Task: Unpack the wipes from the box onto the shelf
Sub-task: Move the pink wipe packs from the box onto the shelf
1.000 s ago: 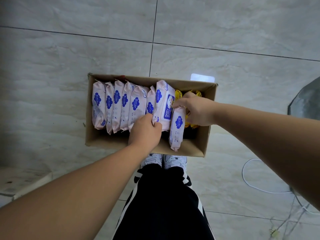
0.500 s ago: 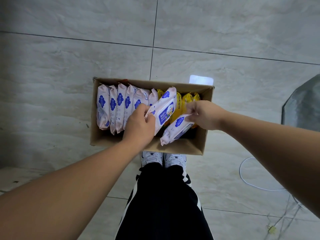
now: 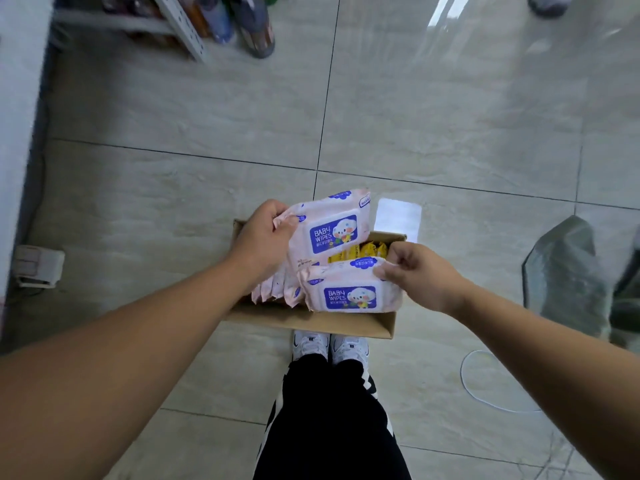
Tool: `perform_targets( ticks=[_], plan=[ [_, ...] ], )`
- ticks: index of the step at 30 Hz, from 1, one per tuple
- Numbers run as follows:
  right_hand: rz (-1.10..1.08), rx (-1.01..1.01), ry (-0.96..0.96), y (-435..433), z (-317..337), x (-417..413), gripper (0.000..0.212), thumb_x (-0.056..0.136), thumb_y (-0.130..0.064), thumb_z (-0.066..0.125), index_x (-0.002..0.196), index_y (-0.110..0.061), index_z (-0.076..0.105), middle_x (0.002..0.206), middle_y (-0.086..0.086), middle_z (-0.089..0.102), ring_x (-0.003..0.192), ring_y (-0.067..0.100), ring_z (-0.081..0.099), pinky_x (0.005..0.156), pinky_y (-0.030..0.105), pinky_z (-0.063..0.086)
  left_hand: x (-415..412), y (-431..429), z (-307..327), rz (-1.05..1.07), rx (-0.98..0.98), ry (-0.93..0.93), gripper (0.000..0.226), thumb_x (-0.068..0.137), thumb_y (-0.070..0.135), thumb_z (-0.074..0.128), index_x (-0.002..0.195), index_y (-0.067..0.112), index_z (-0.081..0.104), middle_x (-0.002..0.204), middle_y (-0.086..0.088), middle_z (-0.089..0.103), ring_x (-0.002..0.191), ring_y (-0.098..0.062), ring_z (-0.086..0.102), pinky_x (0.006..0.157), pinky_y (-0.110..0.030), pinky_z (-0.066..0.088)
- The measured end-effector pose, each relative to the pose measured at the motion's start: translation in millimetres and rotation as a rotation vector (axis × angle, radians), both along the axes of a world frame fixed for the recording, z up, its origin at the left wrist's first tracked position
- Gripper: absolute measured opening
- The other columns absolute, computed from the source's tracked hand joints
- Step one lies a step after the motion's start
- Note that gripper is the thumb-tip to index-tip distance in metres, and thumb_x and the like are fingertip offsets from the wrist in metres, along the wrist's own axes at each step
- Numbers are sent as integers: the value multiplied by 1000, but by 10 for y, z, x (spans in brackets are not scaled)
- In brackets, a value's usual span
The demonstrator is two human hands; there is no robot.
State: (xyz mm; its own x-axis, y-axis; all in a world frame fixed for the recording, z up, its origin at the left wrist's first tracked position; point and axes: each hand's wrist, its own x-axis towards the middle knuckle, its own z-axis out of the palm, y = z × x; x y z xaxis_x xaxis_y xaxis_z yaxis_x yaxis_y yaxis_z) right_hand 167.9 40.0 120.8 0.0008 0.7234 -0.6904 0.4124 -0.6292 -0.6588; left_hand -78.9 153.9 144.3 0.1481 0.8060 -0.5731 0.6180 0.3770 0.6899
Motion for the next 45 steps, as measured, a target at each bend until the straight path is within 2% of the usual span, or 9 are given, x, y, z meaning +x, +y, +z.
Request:
perform_targets(
  ticks=[6, 11, 22, 27, 30, 33, 36, 40, 45],
  plan=[
    [-88, 121, 177, 479, 1155, -57, 40, 89, -27, 75, 64, -20, 45, 55, -13, 44, 55, 9, 40, 55, 23, 33, -19, 548, 1182, -13, 36, -112, 13, 89, 42, 55, 88, 29, 57, 91, -4, 67, 82, -22, 61, 86, -54, 55],
    [-151, 228, 331, 931, 2435, -50, 32, 92, -12, 71, 70, -10, 47, 74, 14, 53, 75, 24, 61, 70, 41, 50, -97, 827, 2360, 36, 134, -187, 15, 85, 44, 56, 90, 31, 61, 98, -14, 69, 88, -21, 61, 91, -62, 53],
    [97, 544, 376, 1649, 5415, -539, 23, 94, -10, 61, 75, -6, 50, 89, 3, 79, 88, 21, 77, 62, 30, 62, -689, 1022, 5179, 106, 402, -275, 13, 97, 36, 56, 91, 25, 58, 92, -12, 66, 85, -19, 56, 79, -42, 48],
    [238, 694, 370, 1754, 6371, -1027, 31, 80, -36, 71, 78, -7, 61, 99, 13, 78, 97, 38, 74, 79, 62, 59, -1117, 834, 6196, 195, 556, -300, 15, 105, 20, 51, 92, 23, 57, 88, 0, 65, 83, -17, 58, 74, -33, 45],
    [349, 739, 381, 1785, 6835, -1414, 65, 66, -61, 79, 78, -4, 50, 98, 18, 76, 92, 40, 73, 78, 65, 57, -1552, 541, 6715, 267, 645, -272, 8, 103, 22, 55, 101, 18, 61, 99, -3, 71, 90, -20, 65, 79, -35, 50],
    [427, 805, 446, 1745, 7240, -1965, 46, 75, -47, 77, 74, -10, 49, 68, 5, 62, 58, 16, 59, 55, 32, 48, -2064, 169, 7123, 357, 687, -332, 13, 105, 16, 52, 102, 23, 62, 107, -1, 73, 97, -19, 69, 82, -35, 56],
    [562, 840, 519, 1646, 7497, -2582, 34, 84, -30, 71, 71, -10, 46, 58, 5, 46, 47, 14, 40, 46, 22, 35, -2587, -287, 7407, 453, 710, -357, 17, 105, 12, 50, 96, 22, 59, 88, 6, 71, 77, -10, 66, 61, -22, 54],
    [713, 850, 524, 1446, 7660, -3425, 29, 95, -17, 66, 75, -7, 47, 57, -4, 61, 51, 10, 57, 51, 27, 45, -3350, -911, 7590, 553, 728, -310, 12, 105, 12, 51, 96, 16, 56, 82, 1, 67, 69, -10, 60, 55, -21, 52],
    [829, 806, 530, 930, 7728, -4535, 27, 96, -17, 66, 79, -3, 51, 91, 23, 74, 89, 39, 74, 78, 61, 59, -4277, -1812, 7697, 686, 743, -276, 14, 106, 14, 50, 92, 15, 53, 73, 5, 63, 60, -5, 60, 61, -25, 54]
  ],
)
